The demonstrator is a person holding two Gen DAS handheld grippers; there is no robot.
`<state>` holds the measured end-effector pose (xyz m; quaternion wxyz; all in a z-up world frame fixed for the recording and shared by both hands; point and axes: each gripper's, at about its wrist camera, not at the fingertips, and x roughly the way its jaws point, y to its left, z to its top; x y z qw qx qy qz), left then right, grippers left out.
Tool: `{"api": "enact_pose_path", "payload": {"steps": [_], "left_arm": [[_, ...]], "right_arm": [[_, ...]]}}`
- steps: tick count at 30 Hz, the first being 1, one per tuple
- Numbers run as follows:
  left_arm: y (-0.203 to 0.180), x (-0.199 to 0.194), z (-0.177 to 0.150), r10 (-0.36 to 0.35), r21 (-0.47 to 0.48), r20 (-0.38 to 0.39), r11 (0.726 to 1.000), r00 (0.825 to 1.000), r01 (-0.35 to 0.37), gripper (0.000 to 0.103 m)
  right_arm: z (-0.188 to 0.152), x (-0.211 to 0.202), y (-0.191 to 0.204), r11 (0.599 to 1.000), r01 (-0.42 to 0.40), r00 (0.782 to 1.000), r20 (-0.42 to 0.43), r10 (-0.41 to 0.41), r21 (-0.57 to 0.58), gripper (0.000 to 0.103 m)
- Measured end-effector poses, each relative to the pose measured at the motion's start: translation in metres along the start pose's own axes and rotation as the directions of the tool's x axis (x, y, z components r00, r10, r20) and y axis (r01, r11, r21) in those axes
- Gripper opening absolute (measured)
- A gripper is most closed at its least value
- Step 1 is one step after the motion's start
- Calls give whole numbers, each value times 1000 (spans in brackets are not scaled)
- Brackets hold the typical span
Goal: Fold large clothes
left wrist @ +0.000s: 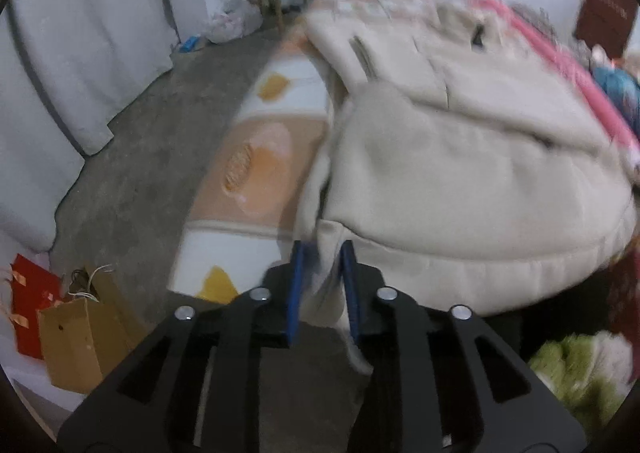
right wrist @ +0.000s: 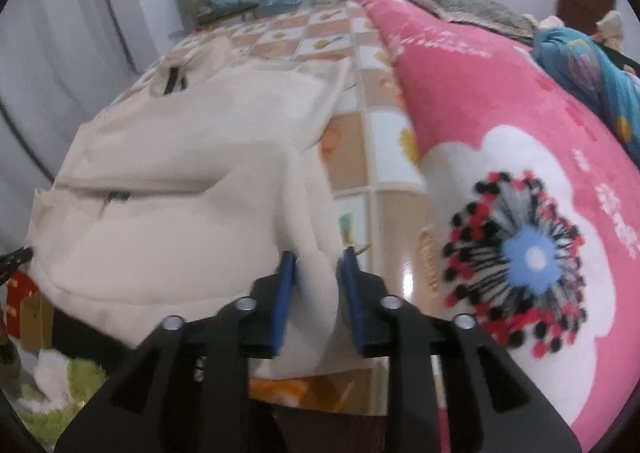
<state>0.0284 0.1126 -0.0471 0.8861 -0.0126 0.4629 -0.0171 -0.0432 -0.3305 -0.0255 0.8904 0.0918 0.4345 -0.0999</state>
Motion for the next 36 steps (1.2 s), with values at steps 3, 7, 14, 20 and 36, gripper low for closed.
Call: {"api": "enact_pose_path", "payload": {"steps": [3,7,14,20,36], "left_arm": [[2,-27,11,-29,-30,127,999,992,33,23],[-26,-35,20,-201,47,164,980,966,196,44],[-115,12,15,-478,127,19,872,878,472,45],[-160,29,5,-299,288,34,917,954,277,39],[-189,8,11,-120,481,247,876,962,-14,7]], "right_arm": [[11,-25,-2,1000,7,996,90,-9,27,39],[18,-36,22,999,-43,990,135,47,-27,52],[8,20,96,975,-104,995,-21,102,-196,54],[2,45,107,971,-80,994,-90,62,-223,44],[28,20,111,972,-97,994,34,106,-213,3]]}}
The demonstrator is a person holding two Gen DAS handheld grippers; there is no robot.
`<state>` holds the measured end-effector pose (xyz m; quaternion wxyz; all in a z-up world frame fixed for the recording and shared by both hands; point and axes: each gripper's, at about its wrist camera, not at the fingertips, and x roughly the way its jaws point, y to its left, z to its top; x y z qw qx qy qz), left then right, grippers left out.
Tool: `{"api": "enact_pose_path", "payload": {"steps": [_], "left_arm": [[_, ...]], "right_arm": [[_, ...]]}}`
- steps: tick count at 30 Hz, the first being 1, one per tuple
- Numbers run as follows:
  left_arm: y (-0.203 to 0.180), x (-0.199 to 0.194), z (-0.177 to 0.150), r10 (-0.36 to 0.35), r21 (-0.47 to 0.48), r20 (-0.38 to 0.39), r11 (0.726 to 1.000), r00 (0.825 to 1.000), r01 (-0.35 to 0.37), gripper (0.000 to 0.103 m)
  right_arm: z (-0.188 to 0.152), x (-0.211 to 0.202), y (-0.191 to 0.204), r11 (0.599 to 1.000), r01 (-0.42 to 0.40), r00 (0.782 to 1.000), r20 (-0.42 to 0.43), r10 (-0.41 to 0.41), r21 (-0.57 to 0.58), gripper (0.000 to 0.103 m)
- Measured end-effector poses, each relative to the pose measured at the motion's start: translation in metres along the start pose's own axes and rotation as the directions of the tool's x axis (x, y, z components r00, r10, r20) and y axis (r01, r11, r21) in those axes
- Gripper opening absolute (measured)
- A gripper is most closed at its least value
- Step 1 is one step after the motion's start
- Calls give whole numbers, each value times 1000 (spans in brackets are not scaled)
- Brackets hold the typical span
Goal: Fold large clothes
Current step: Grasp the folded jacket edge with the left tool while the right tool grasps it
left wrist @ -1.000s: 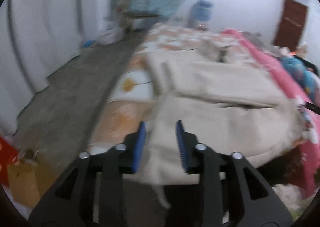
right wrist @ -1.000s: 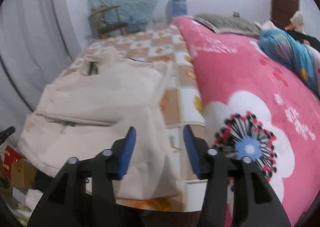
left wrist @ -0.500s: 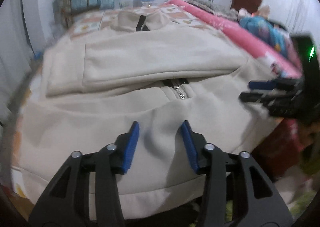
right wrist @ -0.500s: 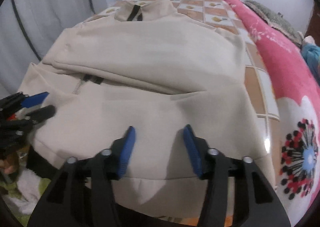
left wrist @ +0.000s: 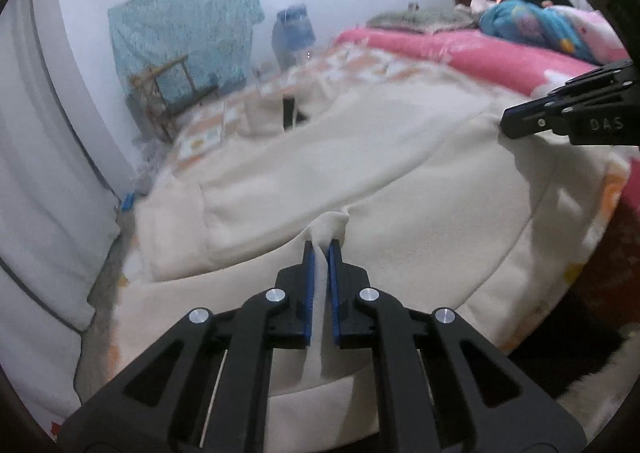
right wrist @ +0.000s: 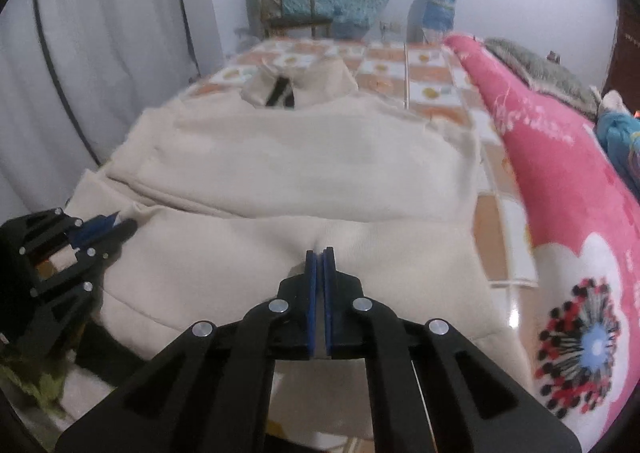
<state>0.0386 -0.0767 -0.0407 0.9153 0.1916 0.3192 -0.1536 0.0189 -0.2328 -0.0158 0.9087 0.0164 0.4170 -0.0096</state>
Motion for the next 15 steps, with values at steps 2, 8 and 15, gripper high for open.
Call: {"api": "enact_pose_path", "payload": {"steps": [2,8,15], "left_arm": [[-3,5,-1,12,9,-2,1000,1000,-12,7],[-7,10,-2,64,37,32,997,997,-65,7],[-5,31,-5,74,2,19,997,997,-74,8]], "right_arm": [[-1,9,-1,1000,7,1000,-16,-7,4,3],[0,16,1,999,40,999,5,-40,-11,3],[-10,43,1,998,69,998,5,-69,-9,3]]}}
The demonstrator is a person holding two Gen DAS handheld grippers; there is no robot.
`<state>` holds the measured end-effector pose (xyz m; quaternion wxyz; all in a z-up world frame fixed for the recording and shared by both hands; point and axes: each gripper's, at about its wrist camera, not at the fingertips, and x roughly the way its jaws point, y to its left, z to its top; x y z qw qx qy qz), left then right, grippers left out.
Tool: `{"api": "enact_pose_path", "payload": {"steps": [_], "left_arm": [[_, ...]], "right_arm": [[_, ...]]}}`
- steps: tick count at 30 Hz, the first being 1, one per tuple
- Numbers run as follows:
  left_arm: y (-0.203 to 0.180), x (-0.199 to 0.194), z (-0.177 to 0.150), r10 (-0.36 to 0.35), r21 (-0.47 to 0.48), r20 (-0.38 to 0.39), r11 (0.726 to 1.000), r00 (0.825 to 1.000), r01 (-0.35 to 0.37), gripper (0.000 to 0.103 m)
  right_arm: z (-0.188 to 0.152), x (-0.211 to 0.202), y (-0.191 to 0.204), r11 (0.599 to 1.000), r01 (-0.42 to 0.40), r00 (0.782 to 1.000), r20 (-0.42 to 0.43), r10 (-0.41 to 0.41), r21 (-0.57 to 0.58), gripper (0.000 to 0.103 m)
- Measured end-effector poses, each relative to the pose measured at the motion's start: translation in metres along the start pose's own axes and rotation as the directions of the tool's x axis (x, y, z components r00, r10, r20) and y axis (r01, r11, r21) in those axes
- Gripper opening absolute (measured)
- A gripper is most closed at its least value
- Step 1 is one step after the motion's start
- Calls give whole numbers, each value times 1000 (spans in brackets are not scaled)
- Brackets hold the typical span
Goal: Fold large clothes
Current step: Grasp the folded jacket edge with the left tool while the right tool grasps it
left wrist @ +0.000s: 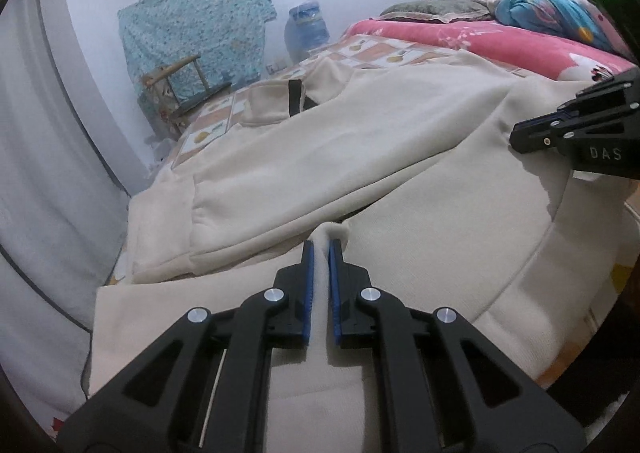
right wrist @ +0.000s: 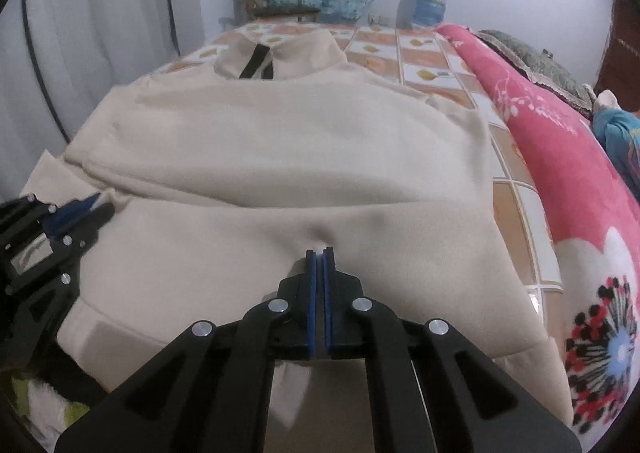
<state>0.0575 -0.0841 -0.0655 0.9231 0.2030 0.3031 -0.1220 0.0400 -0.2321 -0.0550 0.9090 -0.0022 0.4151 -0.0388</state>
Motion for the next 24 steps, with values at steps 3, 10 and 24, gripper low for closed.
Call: {"api": "enact_pose_path", "payload": {"steps": [3,10,24], "left_arm": [[2,2,1,-5,-19,-4,1000,1000,5,10],[6,5,2,-31,-63,-9,998,999,30,11],[120,-18,-35,119,-225,-167,962,979,-156,28]], "right_arm": [[3,-6,-2,1000,6,1000,-1,-6,10,3],[9,-13,12,998,-31,999,22,32,-53,3],[8,13,2,998,-62,998,-24,63,18,3]]}}
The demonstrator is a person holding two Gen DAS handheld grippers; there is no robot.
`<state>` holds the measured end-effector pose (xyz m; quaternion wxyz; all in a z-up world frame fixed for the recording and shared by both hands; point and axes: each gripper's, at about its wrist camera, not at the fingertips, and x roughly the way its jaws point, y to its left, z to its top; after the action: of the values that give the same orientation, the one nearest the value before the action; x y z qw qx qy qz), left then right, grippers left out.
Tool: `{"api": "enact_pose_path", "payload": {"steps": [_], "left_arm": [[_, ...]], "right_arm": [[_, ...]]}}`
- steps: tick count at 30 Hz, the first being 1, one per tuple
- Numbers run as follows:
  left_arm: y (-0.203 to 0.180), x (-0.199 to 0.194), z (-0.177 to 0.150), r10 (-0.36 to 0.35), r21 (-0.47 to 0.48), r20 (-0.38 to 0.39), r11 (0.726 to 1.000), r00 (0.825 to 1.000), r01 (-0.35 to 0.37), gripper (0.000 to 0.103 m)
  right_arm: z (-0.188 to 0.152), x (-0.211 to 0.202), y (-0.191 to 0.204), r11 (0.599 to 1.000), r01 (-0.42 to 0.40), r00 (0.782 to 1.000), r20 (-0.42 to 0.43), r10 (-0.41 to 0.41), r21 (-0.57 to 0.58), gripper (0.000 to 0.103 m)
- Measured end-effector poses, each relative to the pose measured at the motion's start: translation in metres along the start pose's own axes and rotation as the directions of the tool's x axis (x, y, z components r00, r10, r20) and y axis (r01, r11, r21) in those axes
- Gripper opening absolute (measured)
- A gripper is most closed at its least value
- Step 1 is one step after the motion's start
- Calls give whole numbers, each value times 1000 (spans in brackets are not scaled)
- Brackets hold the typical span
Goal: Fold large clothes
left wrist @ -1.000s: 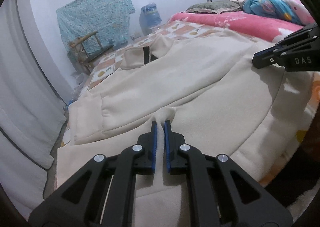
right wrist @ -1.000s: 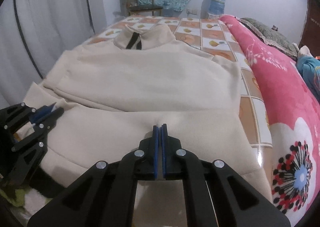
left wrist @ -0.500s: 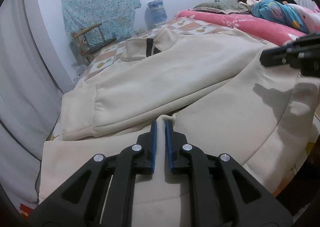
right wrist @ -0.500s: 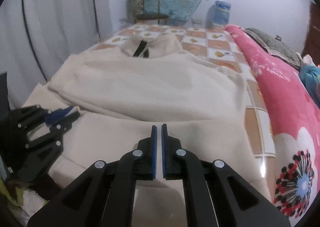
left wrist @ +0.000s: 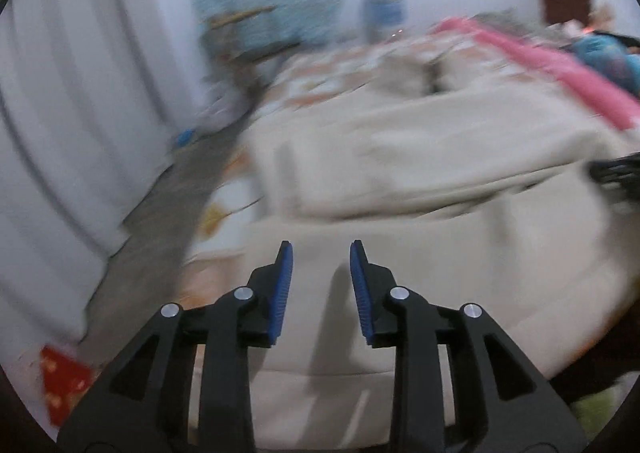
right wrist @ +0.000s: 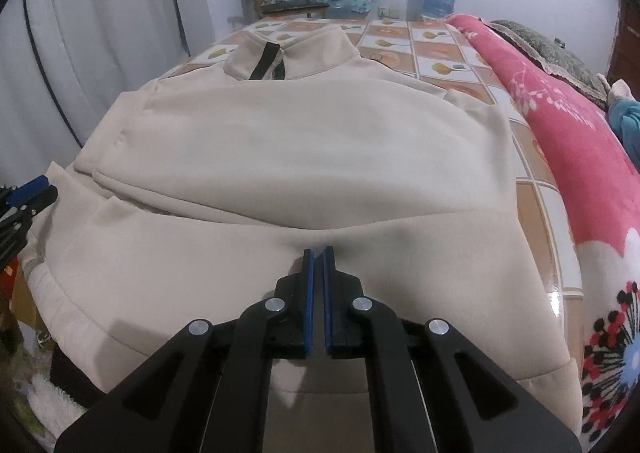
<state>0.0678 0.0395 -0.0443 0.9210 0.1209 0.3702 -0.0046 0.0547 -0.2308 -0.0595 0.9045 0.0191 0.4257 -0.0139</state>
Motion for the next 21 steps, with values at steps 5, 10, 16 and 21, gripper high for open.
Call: {"api": "enact_pose_path", "payload": {"steps": [5,10,16,21], "left_arm": [[14,15,0,15,-8,-21,1000,1000,-15,33],[5,14,3,20,33,23,999,1000,-21,2],[13,-19,11,68,23,153,997,986,-72,1],[23,17,-1,31,-27,65,999,997,-30,2]], "right_arm": [[-2,-4,1,1000,7,1000,1,-7,-11,3],[-2,-4,2,1000,13,1000,2,-13,-11,3],[-2,-5,4,999,29,1000,-1,-29,-25,3],[-2,-5,4,999,35,999,1,-35,-23,3]]}}
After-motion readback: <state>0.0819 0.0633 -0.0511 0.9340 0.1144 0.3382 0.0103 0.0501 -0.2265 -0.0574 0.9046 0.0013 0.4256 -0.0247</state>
